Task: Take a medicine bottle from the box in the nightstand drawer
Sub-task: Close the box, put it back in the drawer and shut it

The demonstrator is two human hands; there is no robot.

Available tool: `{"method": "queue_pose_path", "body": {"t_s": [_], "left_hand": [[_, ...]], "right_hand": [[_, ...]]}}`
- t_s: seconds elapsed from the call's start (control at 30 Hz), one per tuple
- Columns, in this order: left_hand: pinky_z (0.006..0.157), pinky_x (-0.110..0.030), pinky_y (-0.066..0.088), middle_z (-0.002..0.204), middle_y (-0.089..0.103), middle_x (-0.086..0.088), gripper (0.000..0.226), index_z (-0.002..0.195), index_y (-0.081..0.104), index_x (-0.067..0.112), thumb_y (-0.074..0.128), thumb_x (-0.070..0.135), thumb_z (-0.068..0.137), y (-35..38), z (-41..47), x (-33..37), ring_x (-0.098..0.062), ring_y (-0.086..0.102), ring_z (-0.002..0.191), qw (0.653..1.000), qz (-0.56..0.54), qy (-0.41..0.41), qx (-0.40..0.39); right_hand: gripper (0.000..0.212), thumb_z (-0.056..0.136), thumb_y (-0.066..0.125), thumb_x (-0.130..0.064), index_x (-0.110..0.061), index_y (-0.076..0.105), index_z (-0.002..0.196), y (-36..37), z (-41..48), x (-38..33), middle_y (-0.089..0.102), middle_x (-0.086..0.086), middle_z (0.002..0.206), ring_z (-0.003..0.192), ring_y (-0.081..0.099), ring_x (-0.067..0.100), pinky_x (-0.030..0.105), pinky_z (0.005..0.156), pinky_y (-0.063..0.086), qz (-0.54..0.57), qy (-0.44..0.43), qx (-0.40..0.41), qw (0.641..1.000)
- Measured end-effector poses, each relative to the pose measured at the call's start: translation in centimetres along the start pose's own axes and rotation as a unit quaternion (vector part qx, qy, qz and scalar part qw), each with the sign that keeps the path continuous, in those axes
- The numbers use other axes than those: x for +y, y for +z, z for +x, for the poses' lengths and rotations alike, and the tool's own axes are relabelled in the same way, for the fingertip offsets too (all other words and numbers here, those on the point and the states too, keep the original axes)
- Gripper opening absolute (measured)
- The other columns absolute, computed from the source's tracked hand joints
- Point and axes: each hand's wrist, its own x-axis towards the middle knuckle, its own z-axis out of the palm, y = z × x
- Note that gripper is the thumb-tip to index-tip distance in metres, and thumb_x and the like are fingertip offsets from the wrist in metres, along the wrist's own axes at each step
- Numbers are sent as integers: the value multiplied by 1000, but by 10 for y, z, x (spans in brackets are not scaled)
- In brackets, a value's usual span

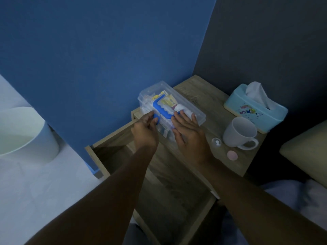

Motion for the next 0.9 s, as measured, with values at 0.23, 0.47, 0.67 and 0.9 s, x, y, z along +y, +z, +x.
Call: {"method": "queue_pose_path", "body": {"t_s": [0.23, 0.47, 0.67, 0.9], "left_hand": [[63, 11, 35, 102, 63, 5, 51, 146, 45, 25, 51, 8, 98, 4, -15, -10, 8, 52, 71, 992, 111, 53, -9], [70, 6, 41, 124, 60, -23, 81, 156, 5, 19, 51, 5, 92, 8, -26, -22, -6, 61, 85, 982, 79, 104, -133], [61, 5, 42, 117, 55, 11, 79, 157, 6, 25, 49, 5, 93, -14, -9, -23, 24, 56, 89, 971, 123, 92, -184], [106, -24, 39, 152, 42, -5, 67, 156, 11, 20, 47, 24, 100, -22, 38, 18, -13, 47, 135, 993, 77, -2, -94]], "right_hand": [[35, 98, 56, -10, -5, 59, 133, 1, -1, 2, 52, 11, 146, 144, 40, 21, 49, 121, 25, 9, -1, -1, 1000], [36, 98, 58, -12, -8, 58, 134, 1, 0, 6, 53, 9, 146, 143, 41, 19, 44, 119, 32, 21, -4, -3, 1000], [36, 96, 61, -9, -7, 61, 131, -8, 3, -2, 56, 8, 143, 141, 44, 16, 39, 119, 34, 45, 19, -3, 999], [35, 96, 58, -9, -16, 62, 130, -35, 14, -5, 58, -4, 139, 109, 43, -34, -5, 81, 43, 211, 203, 8, 956]]}}
